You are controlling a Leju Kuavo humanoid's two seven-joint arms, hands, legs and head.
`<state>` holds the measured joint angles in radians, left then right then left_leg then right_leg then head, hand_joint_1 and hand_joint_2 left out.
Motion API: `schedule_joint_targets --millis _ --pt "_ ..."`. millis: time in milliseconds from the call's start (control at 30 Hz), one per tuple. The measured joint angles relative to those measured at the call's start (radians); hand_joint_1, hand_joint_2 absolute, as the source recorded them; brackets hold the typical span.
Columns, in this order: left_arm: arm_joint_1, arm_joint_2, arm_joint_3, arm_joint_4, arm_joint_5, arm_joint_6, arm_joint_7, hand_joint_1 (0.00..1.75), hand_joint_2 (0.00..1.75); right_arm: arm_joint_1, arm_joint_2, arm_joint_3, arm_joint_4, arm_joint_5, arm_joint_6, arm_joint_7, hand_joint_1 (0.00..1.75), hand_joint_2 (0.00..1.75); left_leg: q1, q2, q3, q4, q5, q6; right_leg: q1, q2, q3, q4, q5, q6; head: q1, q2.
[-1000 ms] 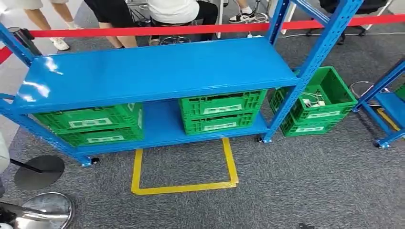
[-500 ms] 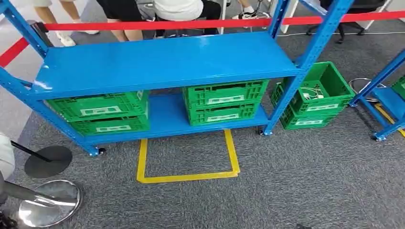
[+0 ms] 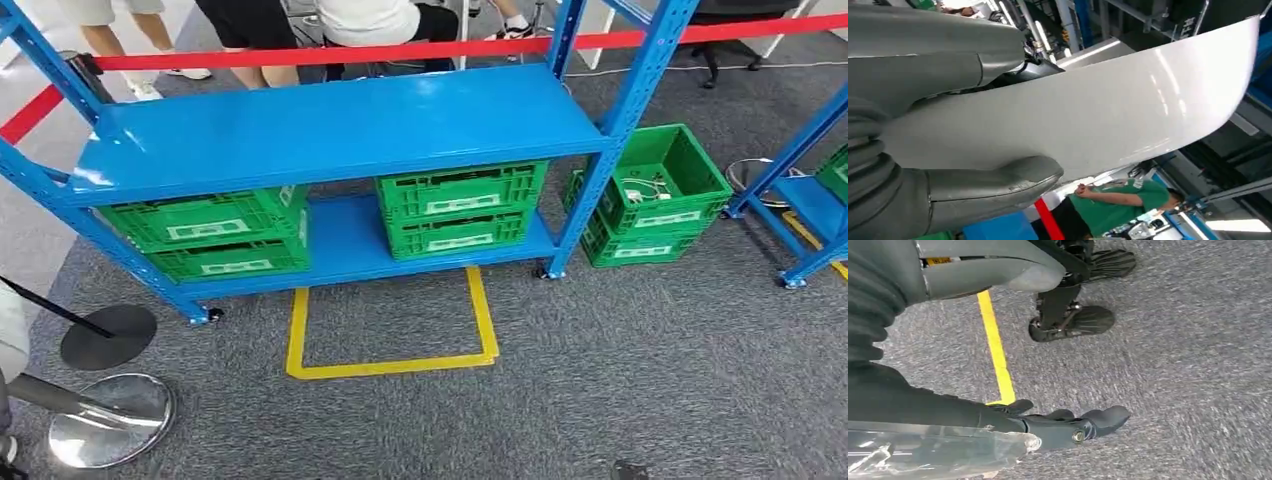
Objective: Take the parts from the cabinet and place them on the table.
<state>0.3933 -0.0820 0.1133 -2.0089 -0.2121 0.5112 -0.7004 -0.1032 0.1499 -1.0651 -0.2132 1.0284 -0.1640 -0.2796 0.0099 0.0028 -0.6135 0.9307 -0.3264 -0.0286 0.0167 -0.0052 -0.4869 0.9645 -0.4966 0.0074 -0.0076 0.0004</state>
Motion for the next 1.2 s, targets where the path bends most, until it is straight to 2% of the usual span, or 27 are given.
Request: schedule_joint_targets --millis 67,100,133,233,267,300,333,367,400,433,467,500,600,633,667,733,767,800,833,900,933,967,1033,1100,1133,1167,1200 --pt "0.001 -0.003 0.003 0.0 -0.005 -0.005 0.0 1.75 1.75 0.0 0.006 0.003 0.0 0.002 -0.001 0.005 0.0 1.75 -0.006 -0.002 -0.002 -0.007 -0.003 0.026 -0.004 -0.007 0.005 -0.013 0.006 0.013 -0.003 0.0" --pt "0.001 -0.006 0.004 0.0 -0.009 -0.006 0.0 1.75 1.75 0.002 0.006 0.005 0.0 0.003 -0.002 0.005 0.0 1.75 0.008 -0.005 0.013 -0.038 0.012 0.032 0.0 -0.006 0.006 -0.009 0.004 0.012 -0.004 0.0" --pt "0.0 -0.01 0.004 0.0 -0.009 -0.008 0.0 1.75 1.75 0.004 0.006 0.005 0.0 0.005 -0.002 0.006 0.0 1.75 0.01 -0.007 0.018 -0.05 0.021 0.028 0.0 0.001 -0.001 0.008 -0.018 0.021 0.003 0.0" --pt "-0.002 -0.018 0.004 0.0 -0.01 -0.008 0.0 1.75 1.75 0.008 0.006 0.007 0.0 0.009 -0.002 0.01 0.0 1.75 0.018 -0.02 0.003 -0.051 0.028 0.023 -0.016 0.003 -0.099 0.224 -0.159 0.047 0.004 0.0" --pt "-0.002 -0.019 0.004 0.0 -0.01 -0.008 0.0 1.75 1.75 0.01 0.006 0.007 0.0 0.01 -0.002 0.012 0.0 1.75 0.022 -0.026 -0.004 -0.05 0.032 0.017 -0.023 0.003 -0.122 0.278 -0.178 0.055 0.004 0.0" --pt "-0.002 -0.021 0.004 0.0 -0.01 -0.008 0.0 1.75 1.75 0.013 0.006 0.007 0.0 0.01 -0.002 0.016 0.0 1.75 0.027 -0.035 -0.01 -0.047 0.036 0.011 -0.03 0.003 -0.121 0.285 -0.171 0.063 0.004 0.0" --pt "-0.002 -0.024 0.005 0.0 -0.01 -0.008 0.0 1.75 1.75 0.015 0.005 0.007 0.0 0.01 -0.003 0.018 0.0 1.75 0.034 -0.044 -0.018 -0.044 0.04 0.004 -0.038 0.003 -0.096 0.243 -0.141 0.072 0.004 0.0" --pt "-0.002 -0.024 0.005 0.0 -0.01 -0.008 0.0 1.75 1.75 0.016 0.004 0.007 0.0 0.01 -0.004 0.019 0.0 1.75 0.043 -0.057 -0.03 -0.033 0.043 -0.007 -0.047 0.006 -0.047 0.159 -0.099 0.084 0.004 0.0" --pt "-0.002 -0.024 0.005 0.0 -0.01 -0.008 0.0 1.75 1.75 0.016 0.004 0.007 0.0 0.01 -0.004 0.019 0.0 1.75 0.052 -0.066 -0.045 -0.017 0.043 -0.019 -0.059 0.023 -0.002 0.072 -0.066 0.097 0.004 0.0" --pt "-0.002 -0.024 0.005 0.0 -0.01 -0.008 0.0 1.75 1.75 0.014 0.005 0.007 0.0 0.01 -0.004 0.019 0.0 1.75 0.055 -0.074 -0.061 0.009 0.042 -0.035 -0.066 0.06 0.028 0.031 -0.064 0.116 0.006 0.0" --pt "0.002 -0.024 0.008 0.0 -0.009 -0.008 0.001 1.75 1.75 0.015 0.013 0.007 0.004 0.01 -0.001 0.018 0.0 1.75 0.05 -0.085 -0.069 0.019 0.037 -0.045 -0.06 0.073 0.005 0.047 -0.063 0.093 0.011 0.0" --pt "0.002 -0.027 0.01 0.0 -0.009 -0.008 0.0 1.75 1.75 0.016 0.01 0.007 0.003 0.011 -0.001 0.016 0.0 1.75 0.047 -0.091 -0.066 0.023 0.039 -0.048 -0.061 0.058 0.0 0.063 -0.061 0.062 -0.001 0.0" --pt "0.006 -0.03 0.015 0.0 -0.008 -0.009 0.0 1.75 1.75 0.017 0.01 0.008 0.003 0.012 0.001 0.015 0.0 1.75 0.053 -0.107 -0.07 0.012 0.062 -0.054 -0.054 0.028 -0.009 0.078 -0.055 0.031 -0.011 0.0" --pt "0.01 -0.031 0.016 0.0 -0.008 -0.009 0.0 1.75 1.75 0.013 0.01 0.008 0.003 0.013 0.002 0.015 0.0 1.75 0.048 -0.069 -0.079 0.034 0.033 -0.047 -0.051 0.016 -0.013 0.078 -0.05 0.021 -0.023 0.0" --pt "0.008 -0.032 0.017 0.0 -0.008 -0.011 0.0 1.75 1.75 0.013 0.01 0.008 0.003 0.014 0.003 0.014 0.0 1.75 0.041 -0.04 -0.102 0.094 -0.02 -0.04 -0.048 0.008 -0.016 0.075 -0.045 0.014 -0.028 0.0" --pt "0.004 -0.032 0.017 0.0 -0.009 -0.012 0.0 1.75 1.75 0.016 0.011 0.008 0.003 0.016 0.004 0.014 0.0 1.75 0.029 -0.018 -0.169 0.277 -0.126 -0.032 -0.039 -0.02 -0.019 0.075 -0.037 0.007 -0.033 0.0" --pt "0.006 -0.032 0.018 0.0 -0.008 -0.012 0.0 1.75 1.75 0.018 0.011 0.008 0.003 0.017 0.004 0.014 0.0 1.75 0.026 -0.015 -0.19 0.353 -0.159 -0.026 -0.034 -0.034 -0.025 0.076 -0.034 0.005 -0.035 0.0" --pt "0.007 -0.033 0.019 0.0 -0.009 -0.012 0.0 1.75 1.75 0.018 0.01 0.008 0.003 0.017 0.005 0.014 0.0 1.75 0.022 -0.015 -0.19 0.381 -0.169 -0.019 -0.029 -0.048 -0.029 0.076 -0.032 0.004 -0.034 0.0" --pt "0.007 -0.033 0.019 0.0 -0.009 -0.012 0.0 1.75 1.75 0.018 0.011 0.008 0.003 0.017 0.006 0.014 0.0 1.75 0.017 -0.013 -0.165 0.362 -0.158 -0.011 -0.025 -0.062 -0.031 0.076 -0.031 0.004 -0.034 0.0" --pt "0.008 -0.033 0.02 0.0 -0.009 -0.012 0.0 1.75 1.75 0.016 0.011 0.008 0.003 0.017 0.008 0.014 0.0 1.75 0.002 0.005 -0.067 0.221 -0.103 0.013 -0.02 -0.087 -0.029 0.075 -0.032 0.005 -0.034 0.0" --pt "0.008 -0.033 0.021 0.0 -0.009 -0.012 0.0 1.75 1.75 0.014 0.011 0.008 0.003 0.017 0.009 0.014 0.0 1.75 -0.01 0.048 -0.013 0.137 -0.082 0.027 -0.02 -0.096 -0.026 0.075 -0.035 0.007 -0.034 0.0" --pt "0.005 -0.033 0.021 0.0 -0.009 -0.012 0.0 1.75 1.75 0.015 0.011 0.008 0.003 0.017 0.01 0.014 0.0 1.75 -0.028 0.106 0.01 0.098 -0.101 0.03 -0.009 -0.107 -0.028 0.078 -0.04 0.015 -0.034 0.0" --pt "0.004 -0.033 0.021 -0.001 -0.009 -0.013 0.0 1.75 1.75 0.015 0.011 0.008 0.003 0.018 0.01 0.015 0.0 1.75 -0.026 0.081 0.003 0.087 -0.1 0.025 -0.007 -0.129 -0.024 0.074 -0.042 0.019 -0.032 0.0" --pt "0.01 -0.032 0.021 -0.002 -0.011 -0.015 0.0 1.75 1.75 0.012 0.011 0.008 0.003 0.018 0.009 0.015 0.0 1.75 -0.024 0.051 0.003 0.082 -0.097 0.03 -0.007 -0.157 -0.011 0.067 -0.044 0.026 -0.034 0.0" --pt "0.011 -0.033 0.021 -0.003 -0.018 -0.015 0.0 1.75 1.75 0.01 0.011 0.009 0.003 0.019 0.01 0.016 0.0 1.75 -0.014 0.038 0.005 0.078 -0.093 0.035 -0.012 -0.121 -0.02 0.08 -0.055 0.035 -0.034 0.0" --pt "0.009 -0.033 0.021 -0.004 -0.022 -0.015 0.0 1.75 1.75 0.008 0.011 0.009 0.003 0.019 0.01 0.016 0.0 1.75 -0.013 0.027 0.004 0.078 -0.093 0.039 -0.013 -0.046 -0.03 0.117 -0.082 0.04 -0.028 0.0" --pt "0.007 -0.033 0.021 -0.004 -0.023 -0.015 0.0 1.75 1.75 0.009 0.011 0.01 0.003 0.019 0.01 0.017 0.0 1.75 -0.012 0.013 0.001 0.078 -0.091 0.043 -0.013 -0.012 -0.061 0.189 -0.124 0.042 -0.024 0.0"
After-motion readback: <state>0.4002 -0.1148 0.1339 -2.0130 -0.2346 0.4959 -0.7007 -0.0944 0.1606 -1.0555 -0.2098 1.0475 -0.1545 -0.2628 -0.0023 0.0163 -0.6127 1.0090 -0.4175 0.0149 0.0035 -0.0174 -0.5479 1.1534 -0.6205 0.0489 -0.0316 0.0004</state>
